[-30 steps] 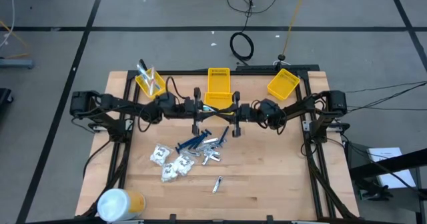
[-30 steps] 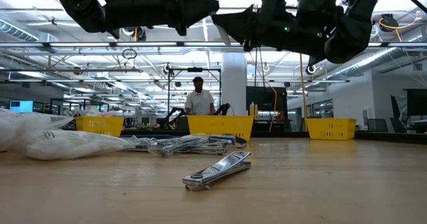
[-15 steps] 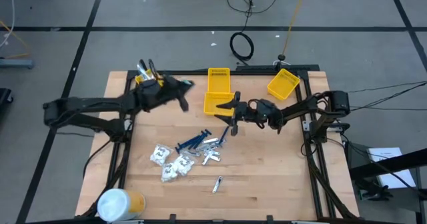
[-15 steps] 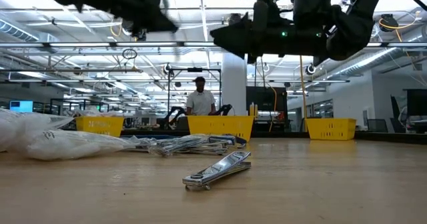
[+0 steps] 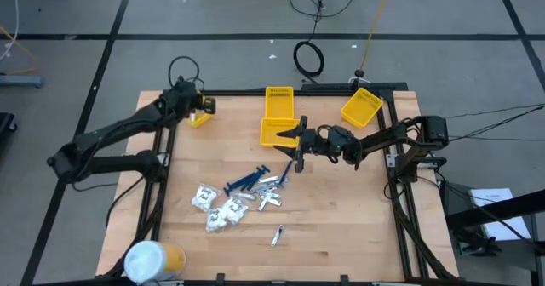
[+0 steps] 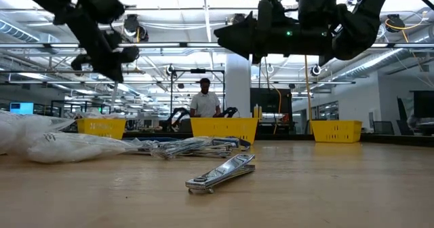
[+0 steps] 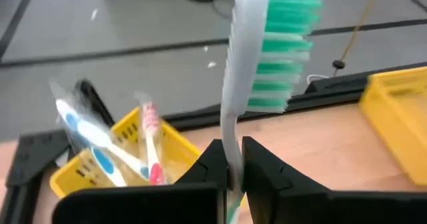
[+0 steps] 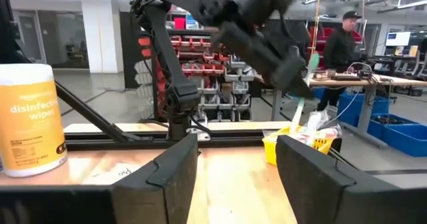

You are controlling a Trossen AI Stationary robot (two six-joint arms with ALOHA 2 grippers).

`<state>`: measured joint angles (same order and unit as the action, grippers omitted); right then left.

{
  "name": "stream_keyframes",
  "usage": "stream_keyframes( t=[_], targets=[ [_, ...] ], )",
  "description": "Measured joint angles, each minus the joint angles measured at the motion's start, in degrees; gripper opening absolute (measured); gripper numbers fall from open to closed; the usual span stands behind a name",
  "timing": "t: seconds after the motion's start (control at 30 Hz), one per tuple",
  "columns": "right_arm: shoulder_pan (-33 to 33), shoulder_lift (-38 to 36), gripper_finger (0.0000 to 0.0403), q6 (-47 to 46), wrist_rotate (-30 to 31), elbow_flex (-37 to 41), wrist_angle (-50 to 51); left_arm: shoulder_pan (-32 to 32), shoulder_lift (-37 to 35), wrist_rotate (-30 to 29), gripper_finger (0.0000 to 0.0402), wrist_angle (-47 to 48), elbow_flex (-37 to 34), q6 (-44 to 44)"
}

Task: Pick & Place Travel size toiletries
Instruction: Put the green toothbrush into the left yellow bin, then put the blue razor into the right yellow bin

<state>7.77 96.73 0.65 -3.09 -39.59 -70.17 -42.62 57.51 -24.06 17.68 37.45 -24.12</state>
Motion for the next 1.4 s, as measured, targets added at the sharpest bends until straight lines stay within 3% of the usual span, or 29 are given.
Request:
stream_keyframes(
  t=[0.2, 0.33, 0.83, 0.97, 1.23, 1.4],
  targets=[
    [0.0, 0.0, 0.0189, -0.7, -0.1, 0.0, -0.1, -7.2, 4.2, 3.9, 0.0008, -1.0, -1.0, -0.1],
    [0.0, 0.0, 0.0188, -1.4, -0.1, 0.0, 0.0, -9.0, 5.8, 4.7, 0.0027, -1.1, -1.0, -2.8],
    [0.0, 0.0, 0.0184, -1.5, -0.2, 0.0, 0.2, -9.8, 13.7, 3.9, 0.0047, 1.7, -1.1, -4.6],
    [0.0, 0.0, 0.0184, -1.5, -0.2, 0.0, 0.2, -9.8, 14.7, 5.0, 0.0088, 1.7, -1.1, -5.1],
    [-0.4, 0.0, 0.0179, -1.5, -0.2, 0.0, 0.2, -9.8, 14.5, 4.2, 0.0217, 2.0, -2.0, -4.9],
    [-0.8, 0.0, 0.0182, -1.4, -0.2, 0.0, 0.2, -9.0, 11.5, 5.3, 0.0267, 2.0, -2.0, -3.1]
  ],
)
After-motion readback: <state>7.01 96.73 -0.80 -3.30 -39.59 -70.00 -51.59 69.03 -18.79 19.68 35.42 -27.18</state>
